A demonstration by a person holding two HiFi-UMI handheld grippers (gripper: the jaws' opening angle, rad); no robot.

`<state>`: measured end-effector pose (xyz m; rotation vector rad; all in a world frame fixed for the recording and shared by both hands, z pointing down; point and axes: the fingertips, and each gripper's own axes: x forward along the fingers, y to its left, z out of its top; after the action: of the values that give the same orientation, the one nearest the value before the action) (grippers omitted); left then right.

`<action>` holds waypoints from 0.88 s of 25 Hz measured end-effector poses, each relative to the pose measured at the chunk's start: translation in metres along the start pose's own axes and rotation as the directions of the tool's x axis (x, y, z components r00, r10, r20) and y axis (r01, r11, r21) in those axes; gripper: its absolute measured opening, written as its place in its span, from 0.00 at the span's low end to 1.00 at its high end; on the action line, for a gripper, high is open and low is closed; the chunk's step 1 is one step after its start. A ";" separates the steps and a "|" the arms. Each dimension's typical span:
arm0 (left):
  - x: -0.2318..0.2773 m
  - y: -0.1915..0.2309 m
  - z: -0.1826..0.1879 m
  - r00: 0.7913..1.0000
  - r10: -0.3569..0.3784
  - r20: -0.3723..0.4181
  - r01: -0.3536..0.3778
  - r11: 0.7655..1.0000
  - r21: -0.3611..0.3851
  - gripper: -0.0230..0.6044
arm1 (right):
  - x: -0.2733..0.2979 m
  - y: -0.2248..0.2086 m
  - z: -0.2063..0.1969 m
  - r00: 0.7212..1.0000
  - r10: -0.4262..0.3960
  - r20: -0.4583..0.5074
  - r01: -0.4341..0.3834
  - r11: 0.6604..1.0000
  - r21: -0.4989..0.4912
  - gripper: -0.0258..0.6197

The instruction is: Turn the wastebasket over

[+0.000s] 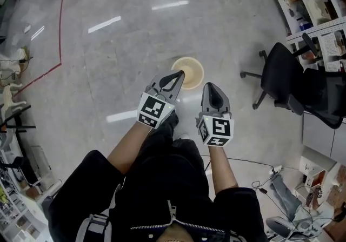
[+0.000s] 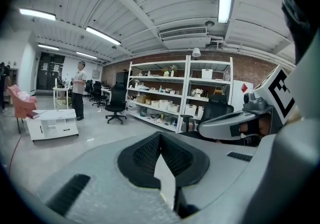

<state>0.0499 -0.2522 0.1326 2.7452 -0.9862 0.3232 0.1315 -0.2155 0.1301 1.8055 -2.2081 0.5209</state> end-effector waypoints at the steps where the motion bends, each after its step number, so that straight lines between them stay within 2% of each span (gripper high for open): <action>1: -0.001 -0.001 -0.001 1.000 0.004 0.003 -0.004 1.000 -0.008 0.04 | -0.001 -0.003 0.000 1.000 -0.003 0.004 0.003 1.000 -0.006 0.06; 9: -0.020 -0.026 -0.011 0.998 0.052 0.038 -0.051 0.998 -0.024 0.04 | -0.034 -0.014 -0.007 0.999 0.000 0.045 0.000 1.000 -0.012 0.06; 14: -0.032 -0.044 -0.025 0.996 0.073 0.053 -0.072 0.997 -0.010 0.04 | -0.055 -0.008 -0.031 0.998 0.028 0.054 -0.027 0.999 -0.021 0.06; 22: -0.037 -0.055 -0.086 0.992 0.109 0.066 -0.108 0.994 -0.008 0.04 | -0.052 -0.008 -0.088 0.994 0.055 0.092 -0.052 0.998 -0.030 0.06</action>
<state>0.0455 -0.1652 0.1983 2.7199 -1.1544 0.2480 0.1469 -0.1336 0.1894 1.7952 -2.3185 0.4229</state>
